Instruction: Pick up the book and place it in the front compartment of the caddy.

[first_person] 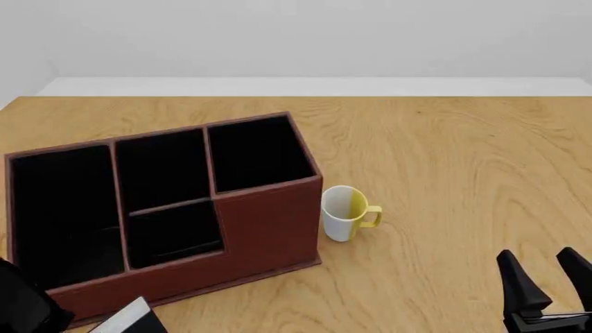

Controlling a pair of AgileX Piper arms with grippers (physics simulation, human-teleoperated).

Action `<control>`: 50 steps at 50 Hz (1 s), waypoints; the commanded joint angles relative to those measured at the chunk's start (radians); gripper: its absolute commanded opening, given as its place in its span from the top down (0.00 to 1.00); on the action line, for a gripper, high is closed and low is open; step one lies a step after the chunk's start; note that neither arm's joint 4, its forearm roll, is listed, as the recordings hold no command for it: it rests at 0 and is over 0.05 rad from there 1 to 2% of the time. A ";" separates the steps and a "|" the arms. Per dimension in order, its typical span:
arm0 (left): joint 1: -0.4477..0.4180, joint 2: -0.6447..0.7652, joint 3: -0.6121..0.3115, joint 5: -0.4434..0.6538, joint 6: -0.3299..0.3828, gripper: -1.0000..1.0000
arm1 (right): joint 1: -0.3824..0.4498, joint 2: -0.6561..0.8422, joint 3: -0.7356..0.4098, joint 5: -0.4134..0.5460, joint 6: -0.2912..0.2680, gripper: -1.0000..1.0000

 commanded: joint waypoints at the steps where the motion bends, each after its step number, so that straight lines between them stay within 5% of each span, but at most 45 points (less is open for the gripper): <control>1: 0.032 0.023 0.027 -0.040 0.035 0.00 | 0.000 -0.008 0.000 0.006 -0.001 0.00; 27: 0.027 0.044 0.117 -0.105 0.041 0.00 | -0.004 -0.005 0.001 0.000 -0.002 0.00; 41: -0.041 -0.021 0.132 -0.027 0.014 0.00 | -0.003 -0.005 0.000 0.003 -0.003 0.00; 42: -0.046 -0.027 0.128 -0.014 0.023 1.00 | -0.003 -0.005 0.000 0.003 -0.003 0.00; 50: -0.085 -0.049 0.092 0.035 0.029 1.00 | -0.002 -0.011 0.000 0.008 -0.005 0.00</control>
